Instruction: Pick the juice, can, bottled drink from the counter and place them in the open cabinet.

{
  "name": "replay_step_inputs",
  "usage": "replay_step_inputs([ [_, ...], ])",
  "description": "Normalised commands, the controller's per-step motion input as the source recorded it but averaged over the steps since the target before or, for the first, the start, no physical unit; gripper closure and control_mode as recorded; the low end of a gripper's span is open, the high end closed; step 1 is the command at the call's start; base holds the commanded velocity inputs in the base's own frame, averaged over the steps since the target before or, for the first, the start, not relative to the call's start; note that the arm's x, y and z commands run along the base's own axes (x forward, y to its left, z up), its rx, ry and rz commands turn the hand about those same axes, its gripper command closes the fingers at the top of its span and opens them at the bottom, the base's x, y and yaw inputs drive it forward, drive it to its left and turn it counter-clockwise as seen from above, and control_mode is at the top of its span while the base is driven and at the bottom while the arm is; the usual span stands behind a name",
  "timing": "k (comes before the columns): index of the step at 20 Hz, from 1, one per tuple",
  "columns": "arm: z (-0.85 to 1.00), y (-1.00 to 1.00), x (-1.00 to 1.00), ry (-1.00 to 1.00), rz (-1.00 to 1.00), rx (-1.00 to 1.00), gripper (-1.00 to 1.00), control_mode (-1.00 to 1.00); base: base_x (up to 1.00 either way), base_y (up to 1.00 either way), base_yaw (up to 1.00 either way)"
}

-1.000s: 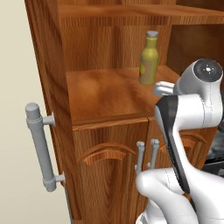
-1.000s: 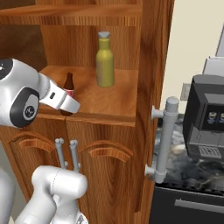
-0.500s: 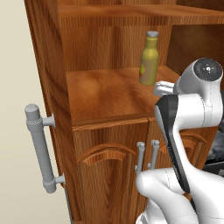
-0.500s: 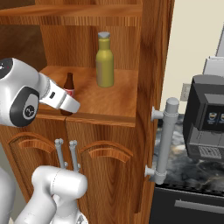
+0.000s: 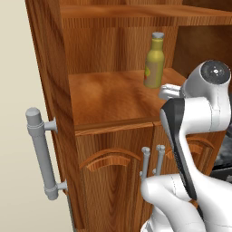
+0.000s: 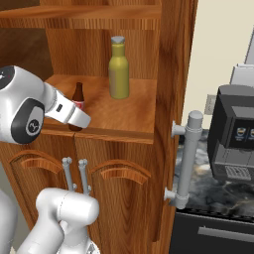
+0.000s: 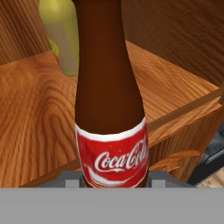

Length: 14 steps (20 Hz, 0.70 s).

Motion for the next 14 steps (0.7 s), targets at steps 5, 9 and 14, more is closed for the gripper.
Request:
replay_step_inputs([
  [5, -0.02, -0.35, 0.19, -0.12, 0.06, 0.00, 1.00, -1.00, 0.00, 0.00, 0.00],
  [9, 0.00, -0.39, 0.37, -0.07, 0.18, 0.00, 1.00, -1.00, 0.00, 0.00, 0.00],
  [14, 0.01, -0.23, 0.18, -0.01, 0.13, 0.00, 1.00, -1.00, 0.00, 0.00, 0.00],
])
